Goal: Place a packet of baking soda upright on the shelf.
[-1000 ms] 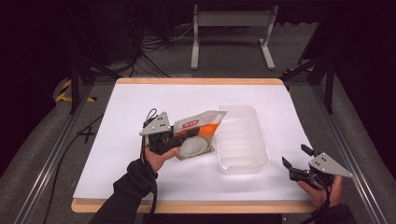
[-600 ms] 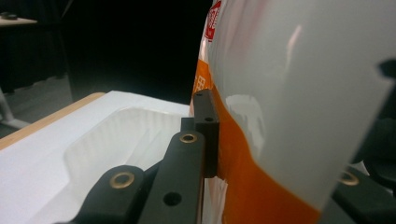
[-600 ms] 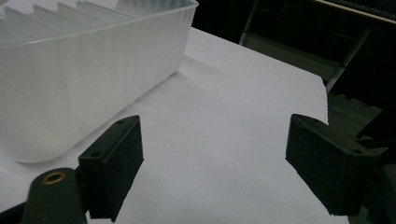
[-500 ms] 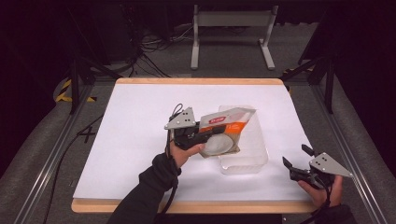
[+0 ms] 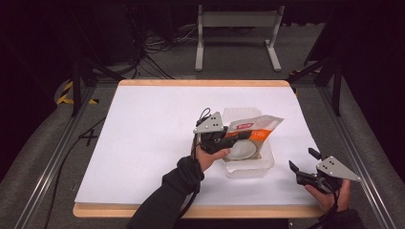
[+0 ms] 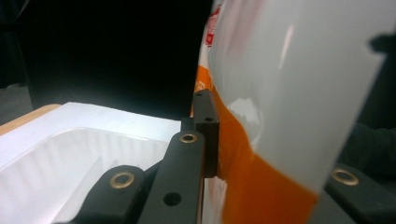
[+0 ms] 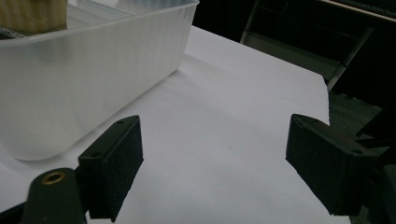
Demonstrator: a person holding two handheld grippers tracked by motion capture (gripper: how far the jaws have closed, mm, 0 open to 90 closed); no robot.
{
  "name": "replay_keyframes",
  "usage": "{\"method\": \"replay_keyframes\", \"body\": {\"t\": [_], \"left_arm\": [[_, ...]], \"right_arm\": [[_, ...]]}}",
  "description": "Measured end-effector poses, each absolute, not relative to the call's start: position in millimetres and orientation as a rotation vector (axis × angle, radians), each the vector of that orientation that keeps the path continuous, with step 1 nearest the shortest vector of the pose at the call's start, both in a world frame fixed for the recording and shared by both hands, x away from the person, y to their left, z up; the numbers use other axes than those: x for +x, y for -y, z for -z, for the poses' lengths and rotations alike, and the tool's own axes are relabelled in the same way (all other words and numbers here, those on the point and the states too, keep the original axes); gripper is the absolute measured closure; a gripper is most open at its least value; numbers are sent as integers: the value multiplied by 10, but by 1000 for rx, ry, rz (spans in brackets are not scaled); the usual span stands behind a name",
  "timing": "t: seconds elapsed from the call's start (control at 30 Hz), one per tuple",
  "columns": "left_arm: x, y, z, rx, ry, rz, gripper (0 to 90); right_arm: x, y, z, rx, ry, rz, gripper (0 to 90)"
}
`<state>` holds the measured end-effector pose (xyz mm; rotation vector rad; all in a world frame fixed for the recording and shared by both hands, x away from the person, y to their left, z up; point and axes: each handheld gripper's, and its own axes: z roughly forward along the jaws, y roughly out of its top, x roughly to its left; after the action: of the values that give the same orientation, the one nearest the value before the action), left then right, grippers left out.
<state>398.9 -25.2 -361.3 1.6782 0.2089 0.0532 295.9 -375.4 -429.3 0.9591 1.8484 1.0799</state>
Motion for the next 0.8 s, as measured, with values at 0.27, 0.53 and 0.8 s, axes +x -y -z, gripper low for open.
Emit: {"method": "replay_keyframes", "body": {"t": [0.27,0.53,0.8], "left_arm": [[4047,346,3717,1617,-210,-9,900],[4015,466,3962,1628,-211,44,899],[4008,464,4047,1662,-209,70,899]], "right_arm": [[2962,3742,4298,952,-1858,-1075,195],[2959,3744,4301,957,-1857,-1078,195],[2957,3736,4296,952,-1859,-1075,194]]}}
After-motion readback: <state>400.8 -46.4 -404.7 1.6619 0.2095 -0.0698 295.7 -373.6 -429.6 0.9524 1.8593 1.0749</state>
